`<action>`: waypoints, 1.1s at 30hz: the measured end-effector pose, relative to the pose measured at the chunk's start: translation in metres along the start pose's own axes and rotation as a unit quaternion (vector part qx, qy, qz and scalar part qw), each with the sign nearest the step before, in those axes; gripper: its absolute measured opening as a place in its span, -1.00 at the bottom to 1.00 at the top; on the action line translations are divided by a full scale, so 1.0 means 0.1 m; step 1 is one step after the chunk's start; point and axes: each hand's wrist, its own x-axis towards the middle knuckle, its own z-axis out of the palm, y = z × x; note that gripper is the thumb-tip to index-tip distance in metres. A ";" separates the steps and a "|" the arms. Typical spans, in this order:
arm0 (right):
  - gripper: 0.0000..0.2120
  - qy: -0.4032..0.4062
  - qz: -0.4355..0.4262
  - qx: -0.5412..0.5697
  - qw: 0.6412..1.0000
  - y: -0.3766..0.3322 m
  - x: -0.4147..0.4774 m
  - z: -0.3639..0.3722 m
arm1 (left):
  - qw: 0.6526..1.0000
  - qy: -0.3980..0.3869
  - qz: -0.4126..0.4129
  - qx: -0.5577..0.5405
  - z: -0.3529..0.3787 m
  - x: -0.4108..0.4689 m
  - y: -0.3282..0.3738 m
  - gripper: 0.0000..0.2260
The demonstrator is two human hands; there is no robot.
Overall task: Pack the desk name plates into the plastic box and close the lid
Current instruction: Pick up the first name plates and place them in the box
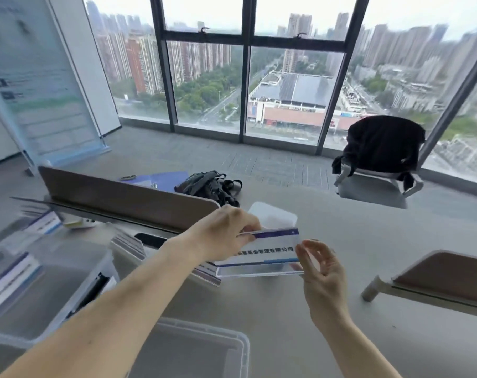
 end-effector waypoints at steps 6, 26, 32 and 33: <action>-0.38 0.024 0.147 0.257 0.955 -0.15 -0.85 1.16 | 0.997 0.038 0.067 -0.030 -0.72 -0.57 -0.53 -0.82; -0.81 -0.060 0.305 0.171 0.935 0.50 -2.04 4.72 | 0.984 0.089 -0.153 0.007 -1.63 -2.46 -3.23 -0.85; -0.86 -0.082 0.354 0.055 0.930 1.07 -2.12 5.82 | 0.970 0.081 -0.221 -0.065 -1.56 -2.89 -4.55 -0.83; -0.87 -0.077 0.354 0.031 0.931 1.19 -2.12 5.98 | 0.968 0.071 -0.228 -0.075 -1.50 -2.93 -4.77 -0.84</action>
